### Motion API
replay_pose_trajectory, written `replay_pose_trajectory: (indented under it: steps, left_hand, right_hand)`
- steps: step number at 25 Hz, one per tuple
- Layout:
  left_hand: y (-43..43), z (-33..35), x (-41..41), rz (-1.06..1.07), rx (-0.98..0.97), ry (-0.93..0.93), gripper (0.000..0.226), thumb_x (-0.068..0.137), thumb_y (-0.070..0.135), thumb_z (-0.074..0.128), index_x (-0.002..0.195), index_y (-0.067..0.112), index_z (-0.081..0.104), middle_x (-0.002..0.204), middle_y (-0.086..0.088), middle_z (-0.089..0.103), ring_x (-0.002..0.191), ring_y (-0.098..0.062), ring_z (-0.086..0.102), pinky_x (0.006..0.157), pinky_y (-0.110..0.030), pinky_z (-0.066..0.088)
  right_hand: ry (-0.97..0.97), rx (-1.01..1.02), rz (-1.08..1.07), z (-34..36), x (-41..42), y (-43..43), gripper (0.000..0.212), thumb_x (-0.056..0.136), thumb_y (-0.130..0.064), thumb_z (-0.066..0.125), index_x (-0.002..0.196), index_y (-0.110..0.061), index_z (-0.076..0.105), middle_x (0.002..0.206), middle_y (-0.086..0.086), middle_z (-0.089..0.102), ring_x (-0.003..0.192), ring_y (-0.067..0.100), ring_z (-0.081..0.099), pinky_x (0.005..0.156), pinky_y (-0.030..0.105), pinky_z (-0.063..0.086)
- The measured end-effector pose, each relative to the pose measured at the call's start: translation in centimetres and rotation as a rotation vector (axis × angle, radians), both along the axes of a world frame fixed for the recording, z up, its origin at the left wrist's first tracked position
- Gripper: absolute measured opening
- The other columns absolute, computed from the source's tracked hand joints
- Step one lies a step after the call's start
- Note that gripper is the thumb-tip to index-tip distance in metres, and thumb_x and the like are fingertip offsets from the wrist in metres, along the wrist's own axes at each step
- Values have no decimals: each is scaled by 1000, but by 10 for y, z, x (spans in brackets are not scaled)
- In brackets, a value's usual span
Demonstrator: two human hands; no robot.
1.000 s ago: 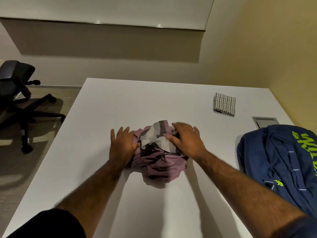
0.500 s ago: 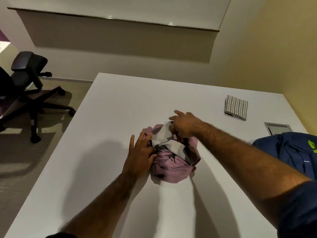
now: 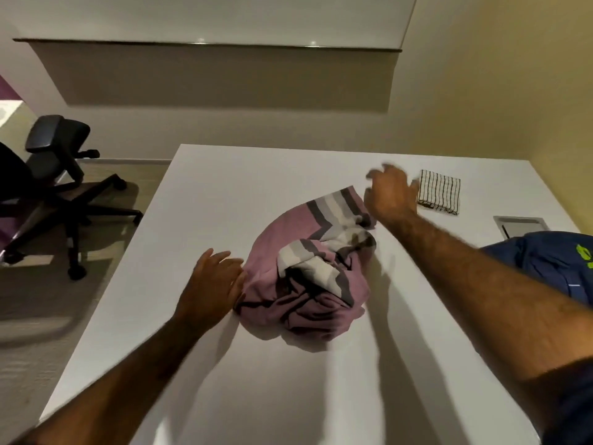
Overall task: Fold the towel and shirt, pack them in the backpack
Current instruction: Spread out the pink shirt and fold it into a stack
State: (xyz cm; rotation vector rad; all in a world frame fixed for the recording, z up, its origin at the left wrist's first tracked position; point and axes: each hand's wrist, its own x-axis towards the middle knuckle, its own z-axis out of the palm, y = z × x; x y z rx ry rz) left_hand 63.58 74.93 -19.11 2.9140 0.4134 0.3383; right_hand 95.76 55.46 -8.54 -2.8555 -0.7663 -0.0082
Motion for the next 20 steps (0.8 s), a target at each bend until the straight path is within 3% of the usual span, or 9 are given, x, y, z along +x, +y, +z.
replay_pose_trajectory:
  steps: [2,5,8,11,13,16,18,20]
  left_hand:
    - [-12,-7,37,75,-162,158,36,104,23,38,128,18,64,138,-5,63,134,-32,52,120,-51,22]
    - [-29,-15,75,63,-324,348,53,106,37,20,155,24,36,165,-6,31,156,-27,17,126,-50,-3]
    - [-24,-25,73,16,-83,453,55,109,39,10,162,26,19,171,1,14,158,-28,-5,121,-55,-17]
    - [5,-39,46,95,174,485,68,103,46,-6,164,21,9,172,2,9,157,-31,-10,110,-58,-30]
    - [20,-36,33,278,140,539,68,103,48,-2,163,16,2,172,-4,3,156,-32,-14,116,-60,-24]
    - [14,-17,28,404,-34,587,68,108,47,20,162,14,-3,171,-14,-5,155,-33,-18,121,-54,-19]
    - [16,-19,27,350,-23,634,68,108,46,20,162,16,-9,170,-15,-12,155,-35,-20,121,-57,-17]
    - [28,-31,29,308,0,686,71,106,49,20,162,18,-11,170,-11,-15,154,-34,-22,119,-60,-19]
  right_hand:
    - [273,-180,89,-36,-18,-25,39,91,-19,64,130,-25,61,140,5,56,128,29,50,108,51,35]
    - [284,-301,232,-76,-46,-60,39,93,-26,59,132,-28,57,139,5,56,129,30,46,108,55,33]
    - [347,-289,231,-95,-60,-83,61,101,-31,51,157,-32,26,165,2,28,153,36,17,118,66,12]
    - [273,-377,161,-106,-61,-95,71,102,-14,38,162,-24,2,171,4,6,156,33,-4,120,66,-1]
    - [185,-322,41,-115,-59,-96,65,100,-10,38,161,-17,15,169,6,13,156,33,-1,121,65,3]
    - [242,-285,214,-123,-68,-74,36,98,-30,52,133,-21,58,154,5,40,153,33,10,120,60,16]
    - [368,-199,300,-128,-81,-50,35,94,-42,62,124,-25,65,152,5,41,152,34,9,119,58,20]
    - [449,-149,295,-131,-92,-29,47,88,-46,70,132,-29,64,159,7,33,154,34,4,120,56,21]
